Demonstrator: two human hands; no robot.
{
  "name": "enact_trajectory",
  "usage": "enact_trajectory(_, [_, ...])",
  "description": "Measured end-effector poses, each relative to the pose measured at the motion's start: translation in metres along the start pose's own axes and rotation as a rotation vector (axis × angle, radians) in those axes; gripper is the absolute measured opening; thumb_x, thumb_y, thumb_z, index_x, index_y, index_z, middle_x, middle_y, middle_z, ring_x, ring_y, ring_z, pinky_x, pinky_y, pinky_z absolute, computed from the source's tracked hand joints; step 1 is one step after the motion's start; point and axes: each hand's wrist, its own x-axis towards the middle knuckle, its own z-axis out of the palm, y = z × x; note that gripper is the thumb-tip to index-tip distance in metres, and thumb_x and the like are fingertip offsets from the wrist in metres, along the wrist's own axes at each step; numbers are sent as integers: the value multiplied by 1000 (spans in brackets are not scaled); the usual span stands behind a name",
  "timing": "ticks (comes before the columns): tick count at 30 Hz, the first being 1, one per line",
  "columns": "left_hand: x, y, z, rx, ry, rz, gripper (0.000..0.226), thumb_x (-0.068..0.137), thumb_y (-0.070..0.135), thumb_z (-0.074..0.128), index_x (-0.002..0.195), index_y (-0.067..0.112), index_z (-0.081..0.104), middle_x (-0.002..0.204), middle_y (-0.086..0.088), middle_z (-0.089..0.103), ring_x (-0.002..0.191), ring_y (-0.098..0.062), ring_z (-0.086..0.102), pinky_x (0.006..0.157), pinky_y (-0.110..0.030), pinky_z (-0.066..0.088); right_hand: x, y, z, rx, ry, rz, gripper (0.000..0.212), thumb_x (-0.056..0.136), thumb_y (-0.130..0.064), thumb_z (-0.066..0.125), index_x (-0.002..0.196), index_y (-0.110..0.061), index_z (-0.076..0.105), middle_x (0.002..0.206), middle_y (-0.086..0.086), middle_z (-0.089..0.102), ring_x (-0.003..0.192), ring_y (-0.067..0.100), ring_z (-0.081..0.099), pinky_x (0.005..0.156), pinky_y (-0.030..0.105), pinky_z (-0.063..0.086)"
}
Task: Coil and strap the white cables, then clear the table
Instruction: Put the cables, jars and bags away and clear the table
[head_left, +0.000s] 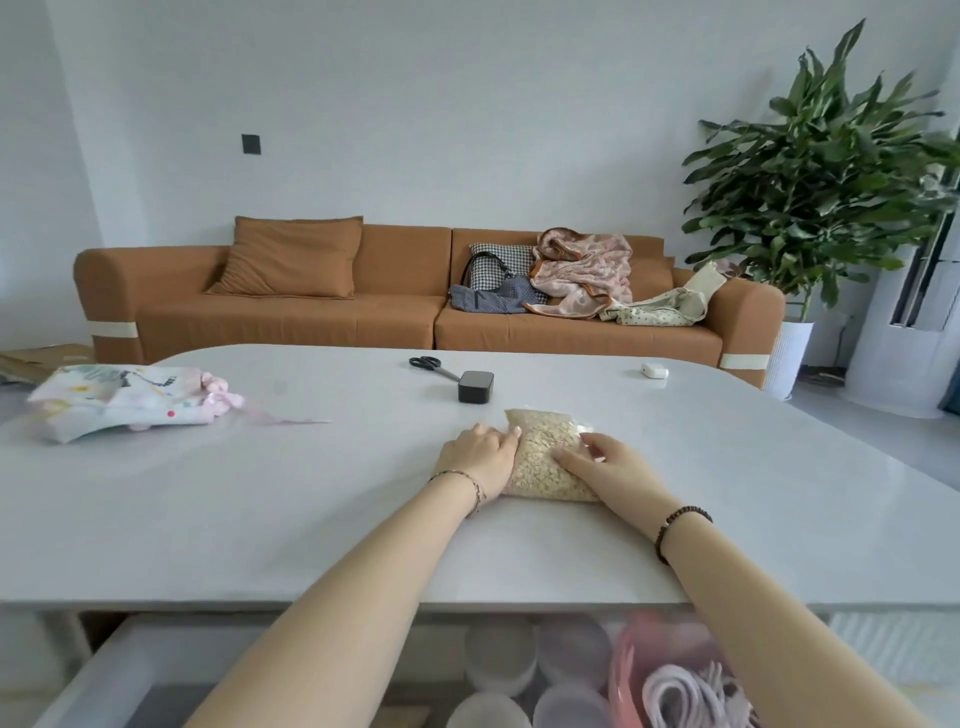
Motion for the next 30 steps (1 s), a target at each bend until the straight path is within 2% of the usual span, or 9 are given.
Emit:
enact_trajectory(3, [-29, -3, -15, -231, -71, 3, 60, 105, 55, 23, 94, 11, 63, 110, -14, 65, 111, -32, 58, 94, -37, 40, -25, -11, 6, 96, -25, 1, 64, 80, -53, 74, 130, -18, 53, 114, 0, 62, 93, 13, 62, 77, 26, 47])
enact_trajectory(7, [-72, -26, -30, -480, -118, 67, 64, 94, 70, 38, 123, 18, 63, 102, 2, 61, 98, -17, 55, 92, -38, 44, -63, -31, 15, 304, -116, 24, 63, 70, -44, 87, 114, -15, 52, 95, 5, 64, 68, 13, 62, 60, 30, 49])
enact_trajectory(10, [-102, -42, -47, -457, -71, 106, 57, 94, 66, 47, 110, 14, 62, 72, 4, 50, 68, -12, 46, 65, -32, 36, -90, -52, 28, 396, -157, 10, 57, 70, -33, 89, 108, -14, 51, 89, 8, 59, 68, 17, 59, 62, 35, 48])
enact_trajectory(13, [-135, -62, -65, -419, -20, 111, 59, 86, 74, 46, 108, 23, 64, 80, -8, 62, 73, -16, 54, 70, -32, 39, -121, -79, 45, 376, -190, -9, 54, 74, -31, 86, 108, -14, 48, 86, 3, 55, 65, 15, 57, 53, 28, 46])
enact_trajectory(16, [-163, -86, -87, -434, -8, 94, 57, 85, 78, 47, 103, 29, 70, 91, -20, 67, 84, -31, 62, 76, -32, 42, -147, -107, 61, 333, -234, -52, 54, 75, -32, 85, 110, -15, 47, 90, 1, 57, 77, 17, 64, 64, 32, 55])
enact_trajectory(20, [-209, -119, -130, -476, -38, -36, 48, 90, 68, 47, 95, 26, 70, 92, -8, 66, 82, -19, 65, 75, -14, 44, -178, -151, 83, 368, -411, -65, 52, 77, -21, 84, 112, -10, 47, 96, 9, 64, 70, 11, 70, 57, 24, 57])
enact_trajectory(23, [-243, -147, -159, -508, -117, -155, 49, 95, 57, 47, 104, 18, 75, 100, -4, 77, 95, -17, 73, 90, -27, 52, -196, -183, 101, 348, -539, -57, 49, 78, -20, 82, 112, -8, 49, 84, 10, 73, 58, 10, 67, 64, 28, 58])
enact_trajectory(25, [-264, -160, -171, -398, -153, -201, 60, 89, 66, 43, 105, 17, 75, 99, -2, 77, 94, -17, 73, 92, -31, 53, -205, -197, 113, 260, -611, -65, 46, 77, -23, 80, 109, -10, 50, 78, 12, 75, 62, 15, 69, 82, 39, 56])
enact_trajectory(30, [-292, -178, -172, -17, -286, -235, 79, 85, 73, 28, 92, 8, 71, 89, -6, 73, 84, -20, 70, 84, -29, 52, -223, -205, 143, 109, -868, -36, 15, 86, -18, 65, 90, -10, 53, 63, 6, 71, 55, 9, 68, 61, 20, 47])
